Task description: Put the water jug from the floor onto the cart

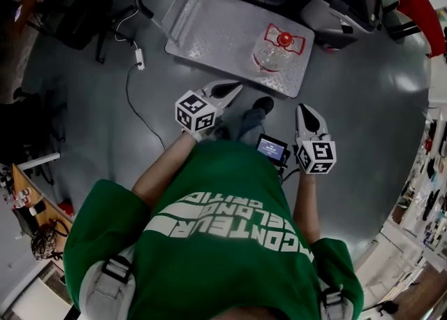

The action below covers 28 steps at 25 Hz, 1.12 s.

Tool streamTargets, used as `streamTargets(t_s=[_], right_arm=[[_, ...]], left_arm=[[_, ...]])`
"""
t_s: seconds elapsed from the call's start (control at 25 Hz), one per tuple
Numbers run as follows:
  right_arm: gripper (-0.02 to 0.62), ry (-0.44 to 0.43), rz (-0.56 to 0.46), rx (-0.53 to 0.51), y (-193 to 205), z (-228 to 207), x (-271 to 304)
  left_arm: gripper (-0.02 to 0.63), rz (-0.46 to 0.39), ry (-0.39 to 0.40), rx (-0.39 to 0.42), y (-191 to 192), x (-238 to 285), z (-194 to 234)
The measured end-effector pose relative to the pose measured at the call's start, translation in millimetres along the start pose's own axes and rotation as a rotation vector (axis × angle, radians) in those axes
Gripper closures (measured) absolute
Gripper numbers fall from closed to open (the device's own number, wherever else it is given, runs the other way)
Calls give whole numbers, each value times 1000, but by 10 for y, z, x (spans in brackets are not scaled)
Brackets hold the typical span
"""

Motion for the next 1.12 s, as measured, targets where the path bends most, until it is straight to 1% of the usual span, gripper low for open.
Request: streamTargets(t_s=[0.16, 0.36, 0.48, 0.64, 0.8, 1.12], right_arm=[[603, 25, 4, -12, 25, 240, -210], [603, 53, 18, -38, -23, 441, -415], [603, 44, 34, -71, -82, 567, -472], [603, 4, 48, -127, -146, 688, -499], [603, -27, 55, -158, -160, 732, -453], [603, -26, 38, -112, -82, 563, -495]], left_arm=[[591, -24, 19, -11, -16, -189, -88], [592, -68, 32, -40, 10, -307, -206], [591, -107, 10, -71, 14, -394, -278], [591, -141, 1, -88, -7, -439, -396], [591, -140, 4, -81, -27, -456, -442], [591, -111, 22, -50, -91, -350, -559]])
Point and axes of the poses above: the fingertips, and each gripper's own axes: x forward along the fingers, z to its left, y out of its underside, the point moved 8 cm from there along -x, backward along the fingers, and after that the axes turned 15 degrees about x, right-handed, at the moved point
